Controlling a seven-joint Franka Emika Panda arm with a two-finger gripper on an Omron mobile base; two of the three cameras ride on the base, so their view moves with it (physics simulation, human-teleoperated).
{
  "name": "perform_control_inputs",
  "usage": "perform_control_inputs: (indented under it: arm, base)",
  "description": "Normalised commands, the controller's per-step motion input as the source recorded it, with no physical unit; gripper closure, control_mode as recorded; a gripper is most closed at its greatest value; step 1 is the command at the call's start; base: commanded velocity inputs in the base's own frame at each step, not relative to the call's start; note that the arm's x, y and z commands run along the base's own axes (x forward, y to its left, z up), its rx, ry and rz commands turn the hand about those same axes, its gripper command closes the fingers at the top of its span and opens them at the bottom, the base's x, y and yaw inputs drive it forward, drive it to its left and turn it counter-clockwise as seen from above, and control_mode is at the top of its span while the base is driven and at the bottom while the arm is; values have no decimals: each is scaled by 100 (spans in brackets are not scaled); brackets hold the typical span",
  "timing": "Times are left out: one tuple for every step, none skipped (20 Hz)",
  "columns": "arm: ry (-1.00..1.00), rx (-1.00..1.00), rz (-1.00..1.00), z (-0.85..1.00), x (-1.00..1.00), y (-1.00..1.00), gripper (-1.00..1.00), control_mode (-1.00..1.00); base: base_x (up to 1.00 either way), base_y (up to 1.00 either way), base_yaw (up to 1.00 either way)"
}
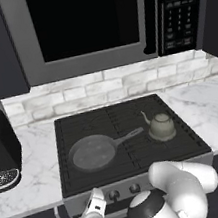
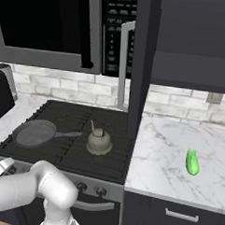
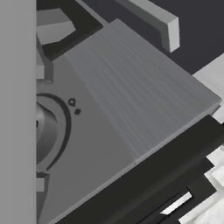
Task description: Pick the pan from the cabinet and place it on the stove. Then turn on the stove burner for the pan.
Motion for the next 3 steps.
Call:
perform_control_inputs:
  arm:
    - [-7, -2, -1, -1, -57, 21, -100, -100]
    - [-5, -1, -1, 0, -65, 22, -100, -100]
    - [-3, -4, 0, 0, -71, 26, -100, -100]
  base:
    - [0, 0, 0]
    - [0, 0, 0]
    - [0, 0, 0]
